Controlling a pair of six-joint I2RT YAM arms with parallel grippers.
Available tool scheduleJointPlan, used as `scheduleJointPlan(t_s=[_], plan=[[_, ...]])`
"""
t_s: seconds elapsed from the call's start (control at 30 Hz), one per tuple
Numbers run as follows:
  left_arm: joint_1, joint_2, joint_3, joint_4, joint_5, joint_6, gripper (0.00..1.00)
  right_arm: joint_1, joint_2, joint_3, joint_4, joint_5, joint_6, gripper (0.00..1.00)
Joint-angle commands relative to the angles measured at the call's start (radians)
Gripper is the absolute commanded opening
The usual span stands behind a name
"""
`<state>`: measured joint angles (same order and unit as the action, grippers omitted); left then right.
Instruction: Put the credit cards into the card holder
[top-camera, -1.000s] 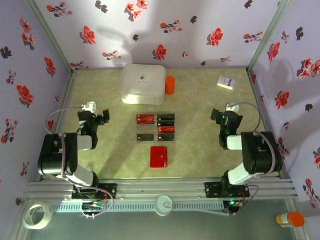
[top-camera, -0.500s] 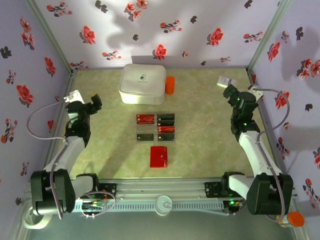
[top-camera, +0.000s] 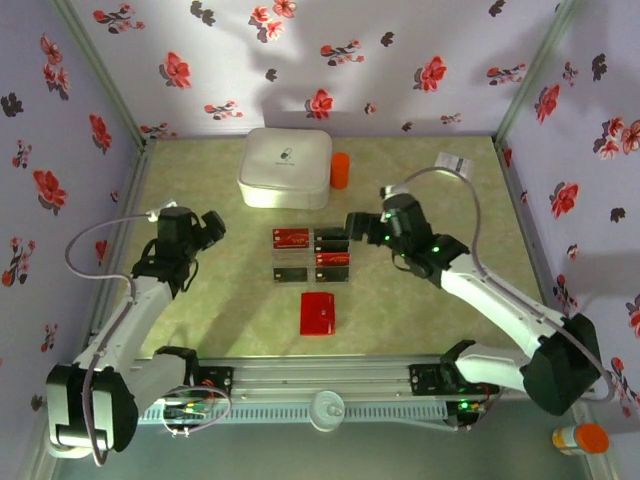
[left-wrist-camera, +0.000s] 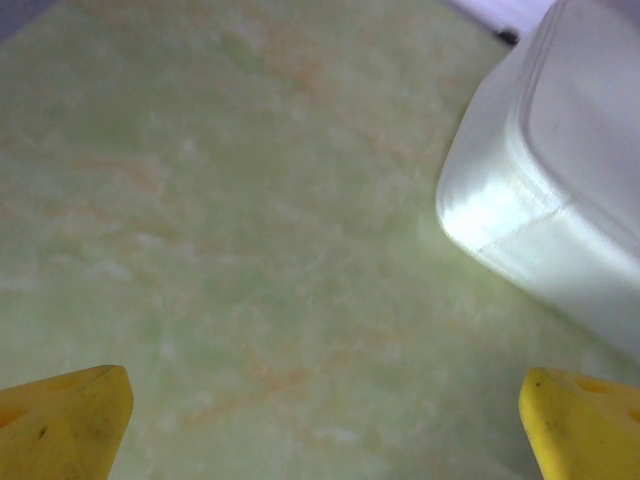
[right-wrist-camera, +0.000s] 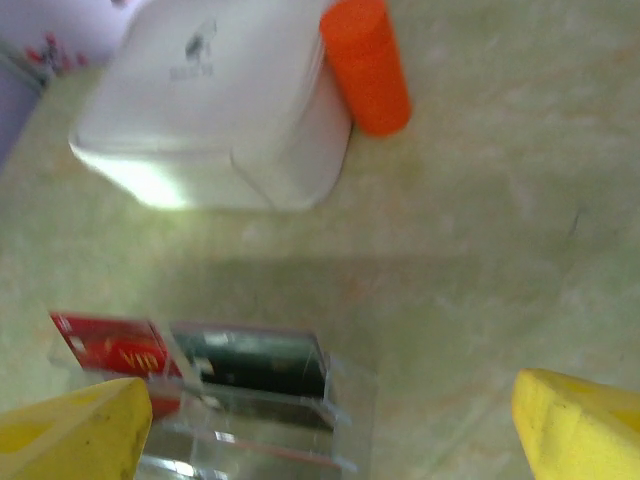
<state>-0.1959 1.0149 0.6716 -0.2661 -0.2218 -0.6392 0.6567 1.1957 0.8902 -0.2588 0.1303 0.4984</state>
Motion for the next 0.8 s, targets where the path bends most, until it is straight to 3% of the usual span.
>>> scheduleJointPlan(t_s=[0.0, 0.33, 0.4, 0.63, 0.77], plan=[[-0.046, 0.016, -0.02, -0.118, -0.049, -0.046, 1.0, 0.037, 0.019, -0.005, -0.073, 0.073, 0.021, 0.93], [-0.191, 0.138, -0.055, -0.104, -0.152, -0.06, 1.0, 0.114, 0.039, -0.115, -0.119, 0.104, 0.034, 0.92], [-0.205, 0.156, -0.05, -0.117, -0.159, -0.072, 1.0, 0.178, 0.055, -0.092, -0.132, 0.124, 0.015, 0.92], [-0.199, 0.121, -0.028, -0.127, -0.175, -0.064, 1.0, 0.373, 0.232, 0.133, -0.206, 0.17, -0.003, 0.9], [-0.109, 0.116, 0.008, -0.146, -0.159, -0.053, 1.0, 0.456, 0.361, 0.276, -0.209, 0.162, -0.011, 0.89]])
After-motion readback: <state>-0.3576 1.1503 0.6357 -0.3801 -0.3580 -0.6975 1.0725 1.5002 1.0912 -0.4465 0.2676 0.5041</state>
